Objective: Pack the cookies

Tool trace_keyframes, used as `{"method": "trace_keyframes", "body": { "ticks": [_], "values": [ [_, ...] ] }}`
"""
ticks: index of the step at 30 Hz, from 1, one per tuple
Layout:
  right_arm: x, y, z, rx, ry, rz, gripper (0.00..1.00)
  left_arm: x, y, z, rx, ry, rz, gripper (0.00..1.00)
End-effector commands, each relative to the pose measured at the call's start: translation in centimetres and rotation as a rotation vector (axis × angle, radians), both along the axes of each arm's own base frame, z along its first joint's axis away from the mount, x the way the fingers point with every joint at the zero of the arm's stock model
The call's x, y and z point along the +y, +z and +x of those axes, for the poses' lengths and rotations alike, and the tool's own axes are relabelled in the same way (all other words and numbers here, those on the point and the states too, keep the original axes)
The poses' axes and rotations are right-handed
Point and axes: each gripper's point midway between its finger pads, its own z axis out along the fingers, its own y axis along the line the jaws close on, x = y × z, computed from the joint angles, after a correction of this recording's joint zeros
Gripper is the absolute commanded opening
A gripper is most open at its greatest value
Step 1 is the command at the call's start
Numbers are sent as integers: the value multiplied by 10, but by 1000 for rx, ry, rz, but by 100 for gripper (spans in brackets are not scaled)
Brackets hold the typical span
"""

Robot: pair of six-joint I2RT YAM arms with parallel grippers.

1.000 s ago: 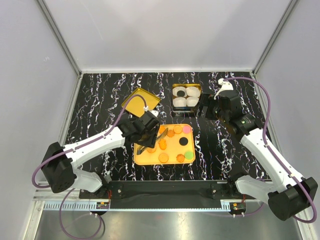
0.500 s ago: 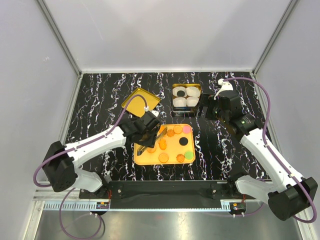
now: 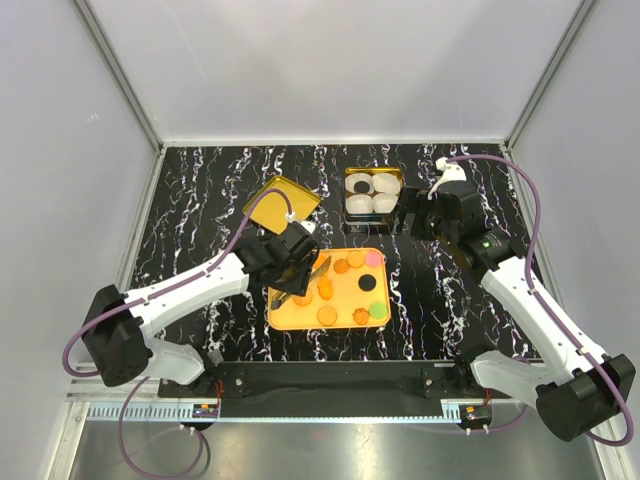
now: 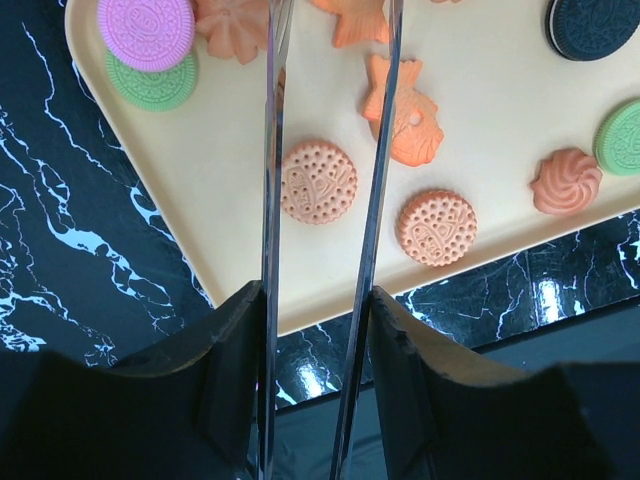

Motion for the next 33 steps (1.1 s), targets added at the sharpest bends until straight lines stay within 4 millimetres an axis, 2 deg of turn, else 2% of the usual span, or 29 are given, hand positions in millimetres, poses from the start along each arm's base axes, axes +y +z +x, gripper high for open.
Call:
{"method": "trace_keyframes", "body": {
  "ticks": [1, 19, 21, 26, 33],
  "values": [
    [2, 15, 4, -62, 6, 14, 100, -14, 21, 6, -46, -24, -67, 48],
    [0, 16, 3, -64, 3, 12, 100, -20, 14, 6, -27, -45, -55, 49],
    [0, 14, 3, -62, 3, 10, 100, -19, 15, 7, -31, -38, -48, 47],
    [0, 16, 3, -66, 0, 11, 100, -17, 25, 10, -58, -27, -46, 40],
    [-1, 17, 2, -69, 2, 9, 100, -16, 45, 15, -103, -19, -67, 37]
  ]
}}
